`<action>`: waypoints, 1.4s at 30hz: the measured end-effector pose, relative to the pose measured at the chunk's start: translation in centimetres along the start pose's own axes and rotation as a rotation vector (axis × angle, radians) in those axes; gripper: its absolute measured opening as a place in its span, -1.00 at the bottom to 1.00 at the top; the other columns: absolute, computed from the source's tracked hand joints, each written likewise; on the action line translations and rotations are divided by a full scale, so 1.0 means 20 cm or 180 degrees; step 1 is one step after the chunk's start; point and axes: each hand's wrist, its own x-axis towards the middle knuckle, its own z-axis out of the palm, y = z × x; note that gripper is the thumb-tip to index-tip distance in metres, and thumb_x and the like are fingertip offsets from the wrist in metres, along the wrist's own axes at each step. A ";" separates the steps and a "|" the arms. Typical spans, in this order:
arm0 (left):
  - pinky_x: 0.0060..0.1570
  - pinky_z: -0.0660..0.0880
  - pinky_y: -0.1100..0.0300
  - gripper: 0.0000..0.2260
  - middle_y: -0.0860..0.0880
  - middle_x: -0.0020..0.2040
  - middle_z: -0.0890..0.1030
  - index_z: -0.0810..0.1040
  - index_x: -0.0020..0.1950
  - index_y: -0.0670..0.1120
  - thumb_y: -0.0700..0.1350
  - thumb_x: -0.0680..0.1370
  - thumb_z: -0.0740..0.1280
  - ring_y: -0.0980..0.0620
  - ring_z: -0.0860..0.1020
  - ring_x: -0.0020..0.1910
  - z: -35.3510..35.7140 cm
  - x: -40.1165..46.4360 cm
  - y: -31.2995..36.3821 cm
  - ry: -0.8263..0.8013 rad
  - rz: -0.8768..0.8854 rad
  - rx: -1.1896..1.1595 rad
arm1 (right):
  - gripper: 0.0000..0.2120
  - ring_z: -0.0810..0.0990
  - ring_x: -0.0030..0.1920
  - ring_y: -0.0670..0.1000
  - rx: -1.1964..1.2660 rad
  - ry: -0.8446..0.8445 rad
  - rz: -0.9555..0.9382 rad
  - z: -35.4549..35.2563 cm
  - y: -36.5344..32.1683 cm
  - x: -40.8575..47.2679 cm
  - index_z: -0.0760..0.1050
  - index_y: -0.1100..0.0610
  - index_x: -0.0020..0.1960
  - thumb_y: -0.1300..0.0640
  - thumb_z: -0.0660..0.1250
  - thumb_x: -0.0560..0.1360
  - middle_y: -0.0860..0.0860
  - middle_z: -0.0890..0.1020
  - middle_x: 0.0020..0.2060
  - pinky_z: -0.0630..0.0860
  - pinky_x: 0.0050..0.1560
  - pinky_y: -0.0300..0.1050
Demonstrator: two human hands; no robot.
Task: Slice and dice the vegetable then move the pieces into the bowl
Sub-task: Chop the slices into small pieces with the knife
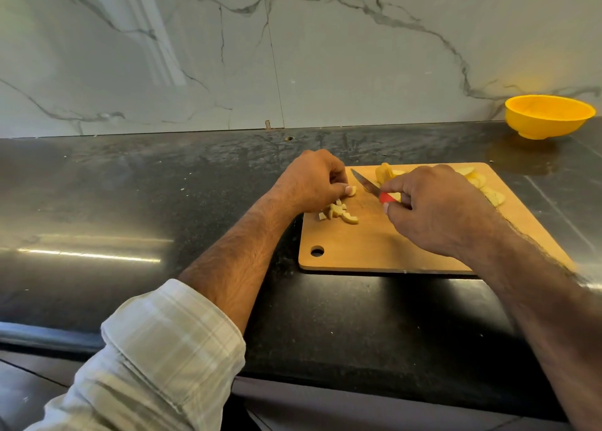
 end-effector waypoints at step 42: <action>-0.10 0.48 0.34 -0.87 0.14 -0.05 0.65 0.69 0.13 0.03 -0.12 0.61 0.41 0.21 0.59 -0.05 -0.05 0.01 -0.09 0.0619 -0.0127 -0.0355 | -0.70 0.56 -0.18 -0.07 0.0103 0.0179 0.0084 0.03 -0.01 0.02 0.65 -0.12 0.31 -0.06 0.39 0.59 -0.17 0.63 -0.18 0.48 -0.22 -0.16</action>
